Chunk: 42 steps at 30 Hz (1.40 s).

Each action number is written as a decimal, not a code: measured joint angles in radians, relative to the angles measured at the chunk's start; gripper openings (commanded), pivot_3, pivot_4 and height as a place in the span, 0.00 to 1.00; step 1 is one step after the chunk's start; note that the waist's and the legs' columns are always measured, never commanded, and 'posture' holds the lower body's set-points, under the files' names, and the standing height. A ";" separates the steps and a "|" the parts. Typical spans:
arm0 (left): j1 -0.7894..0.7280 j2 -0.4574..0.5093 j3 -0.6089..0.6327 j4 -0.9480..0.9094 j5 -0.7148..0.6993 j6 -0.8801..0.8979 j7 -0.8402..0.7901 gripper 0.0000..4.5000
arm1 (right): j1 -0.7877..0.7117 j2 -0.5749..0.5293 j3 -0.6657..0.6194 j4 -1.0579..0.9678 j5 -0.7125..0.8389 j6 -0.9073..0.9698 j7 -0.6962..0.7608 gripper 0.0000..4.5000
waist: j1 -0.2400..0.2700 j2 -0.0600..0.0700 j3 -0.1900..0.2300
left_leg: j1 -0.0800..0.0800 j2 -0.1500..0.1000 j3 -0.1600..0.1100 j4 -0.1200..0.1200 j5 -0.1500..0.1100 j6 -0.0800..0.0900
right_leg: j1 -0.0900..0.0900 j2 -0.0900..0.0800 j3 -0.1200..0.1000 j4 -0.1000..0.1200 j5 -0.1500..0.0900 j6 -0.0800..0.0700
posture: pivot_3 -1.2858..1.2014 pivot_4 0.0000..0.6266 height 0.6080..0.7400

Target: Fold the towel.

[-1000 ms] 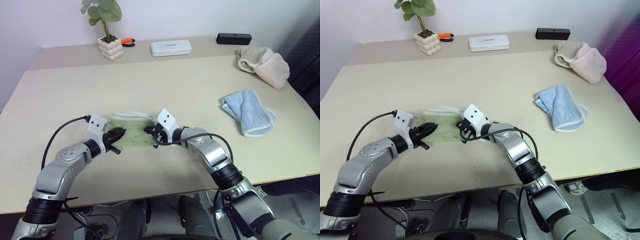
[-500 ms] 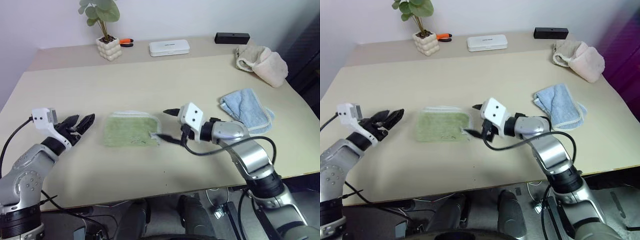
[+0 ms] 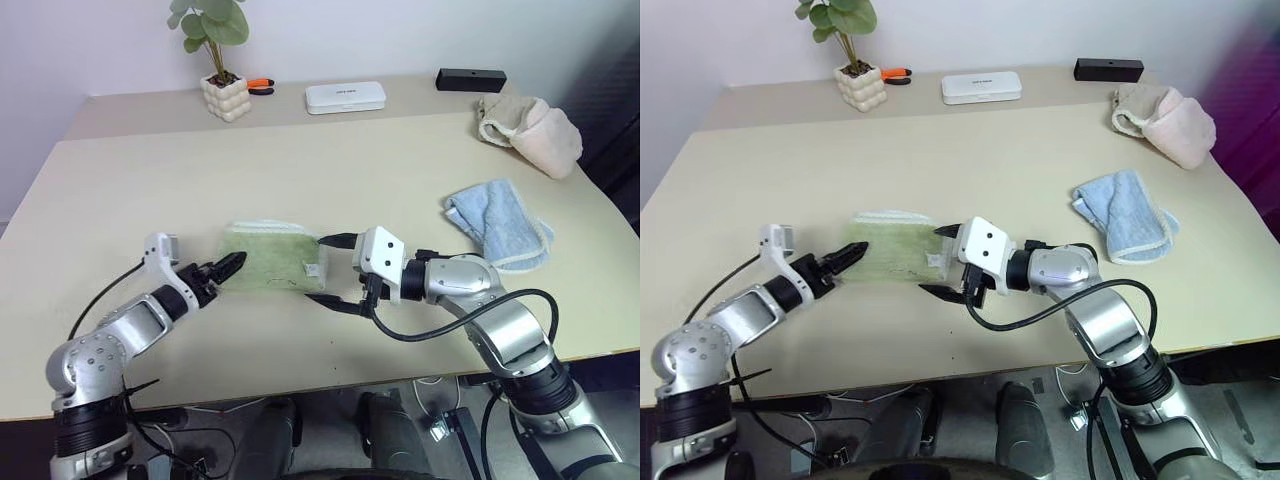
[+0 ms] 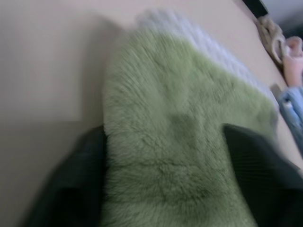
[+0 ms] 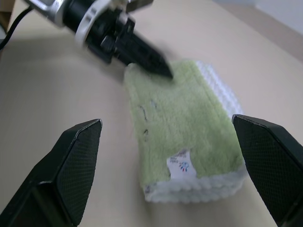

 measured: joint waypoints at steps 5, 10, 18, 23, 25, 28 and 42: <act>-0.009 -0.054 -0.003 0.013 -0.002 -0.005 0.033 0.01 | 0.007 0.000 0.001 0.000 -0.016 -0.003 -0.017 1.00 | 0.010 0.000 0.000 | 0.000 0.000 0.000 0.000 0.000 0.000 | 0.000 0.000 0.000 0.000 0.000 0.000 | 0.52 0.24 1.00; -0.099 -0.083 0.047 0.086 0.031 -0.145 0.067 0.01 | 0.011 0.012 0.002 -0.005 -0.018 0.000 -0.032 1.00 | 0.017 -0.002 0.001 | 0.000 0.000 -0.001 0.000 0.001 -0.002 | 0.000 0.001 -0.001 0.000 0.000 0.000 | 0.52 0.24 1.00; -0.401 0.001 0.317 0.449 0.217 -0.626 0.302 0.01 | 0.002 0.012 0.005 -0.005 -0.019 -0.009 -0.031 1.00 | 0.005 -0.005 0.001 | 0.000 0.000 0.001 -0.001 0.004 -0.007 | -0.002 0.002 0.000 -0.001 0.001 -0.001 | 0.52 0.24 1.00; -0.379 -0.025 0.458 0.524 0.294 -0.839 0.504 0.01 | 0.002 0.011 0.005 0.002 -0.021 -0.019 -0.032 1.00 | 0.012 -0.006 0.000 | -0.001 0.000 0.002 -0.001 0.003 -0.007 | -0.001 0.000 0.000 -0.004 0.001 0.000 | 0.52 0.24 1.00; -0.337 -0.068 0.480 0.525 0.307 -0.860 0.578 0.01 | 0.003 0.010 0.008 0.003 -0.026 -0.024 -0.031 1.00 | 0.017 -0.009 -0.001 | -0.001 0.000 0.001 0.000 0.003 -0.007 | 0.000 0.000 -0.001 -0.004 0.001 0.001 | 0.52 0.24 1.00; -0.292 -0.096 0.475 0.498 0.307 -0.851 0.605 0.17 | 0.006 0.008 0.009 0.003 -0.029 -0.033 -0.031 1.00 | 0.019 -0.017 -0.002 | -0.001 0.000 -0.001 0.000 0.001 -0.003 | 0.001 0.001 -0.003 -0.004 0.002 0.001 | 0.52 0.24 1.00; 0.010 -0.113 0.445 0.033 0.325 -0.769 0.690 0.90 | 0.010 -0.030 -0.061 0.094 -0.016 -0.065 -0.005 1.00 | 0.011 -0.017 -0.002 | 0.000 0.001 0.000 -0.001 0.000 -0.002 | 0.001 0.002 -0.001 -0.003 0.001 0.000 | 0.52 0.24 1.00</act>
